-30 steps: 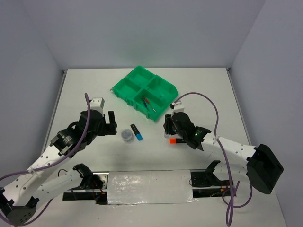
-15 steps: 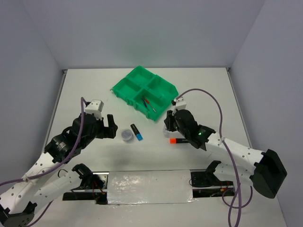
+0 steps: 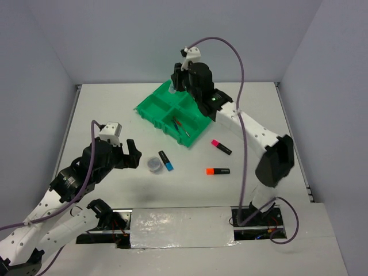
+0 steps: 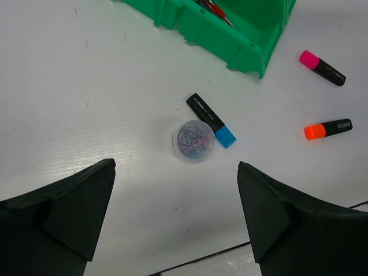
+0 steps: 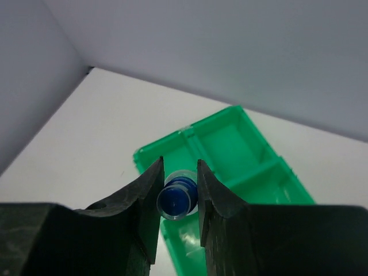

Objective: Sort the stationery into containers
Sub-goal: Pick up the stationery from the center of the board, then place the stationery in the storage box.

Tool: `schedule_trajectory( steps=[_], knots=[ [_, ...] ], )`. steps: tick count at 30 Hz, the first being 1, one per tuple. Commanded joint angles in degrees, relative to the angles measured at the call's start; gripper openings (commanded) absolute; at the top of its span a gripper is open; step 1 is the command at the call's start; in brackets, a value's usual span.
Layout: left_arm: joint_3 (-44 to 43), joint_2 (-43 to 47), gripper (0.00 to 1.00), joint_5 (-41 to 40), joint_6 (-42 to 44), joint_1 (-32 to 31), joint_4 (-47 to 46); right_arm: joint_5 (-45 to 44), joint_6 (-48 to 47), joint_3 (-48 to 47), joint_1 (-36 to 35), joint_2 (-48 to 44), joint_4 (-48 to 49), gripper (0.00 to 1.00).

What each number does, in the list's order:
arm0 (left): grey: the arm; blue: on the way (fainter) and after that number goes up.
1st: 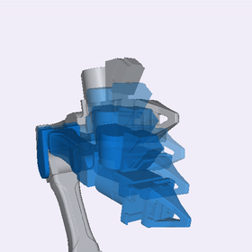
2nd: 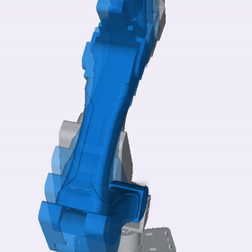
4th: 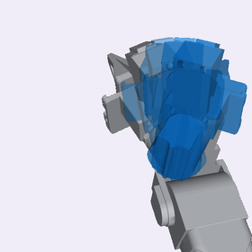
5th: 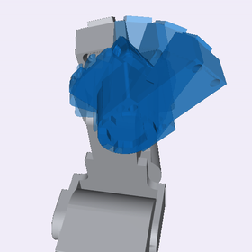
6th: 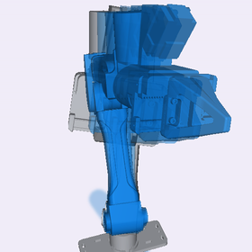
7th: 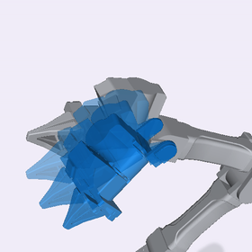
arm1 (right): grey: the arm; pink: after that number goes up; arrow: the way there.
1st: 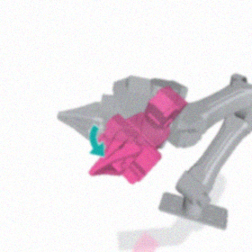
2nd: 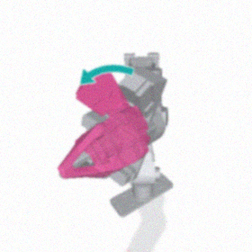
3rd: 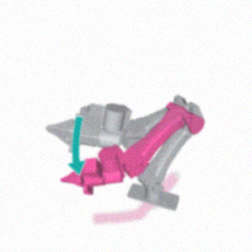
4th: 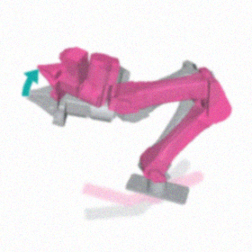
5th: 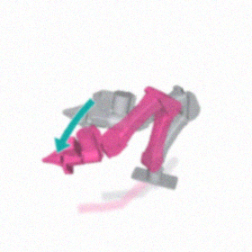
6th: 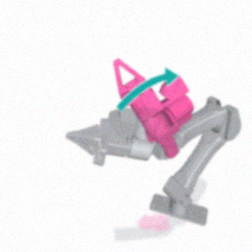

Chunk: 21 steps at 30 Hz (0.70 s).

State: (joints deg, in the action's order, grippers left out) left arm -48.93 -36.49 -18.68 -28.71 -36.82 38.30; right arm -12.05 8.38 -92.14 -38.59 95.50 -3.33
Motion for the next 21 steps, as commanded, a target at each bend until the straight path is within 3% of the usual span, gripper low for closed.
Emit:
schedule_trajectory(
  steps=[1,11,20,21],
  knots=[
    [0.2,1.1,0.99,1.8,0.6,0.3,-2.8,0.4,-3.5,-11.6,3.5,10.0,0.7,0.00],
    [0.8,3.2,0.99,4.3,1.5,1.4,-4.0,10.7,-7.0,-28.6,8.6,33.6,6.8,0.00],
    [1.2,3.1,0.99,8.0,2.9,3.6,-5.3,11.8,-5.8,-29.8,9.3,40.5,6.3,0.00],
    [1.2,3.2,0.99,8.1,3.0,3.6,-5.3,11.8,-5.7,-29.9,9.3,41.3,5.9,0.05]
  ],
)
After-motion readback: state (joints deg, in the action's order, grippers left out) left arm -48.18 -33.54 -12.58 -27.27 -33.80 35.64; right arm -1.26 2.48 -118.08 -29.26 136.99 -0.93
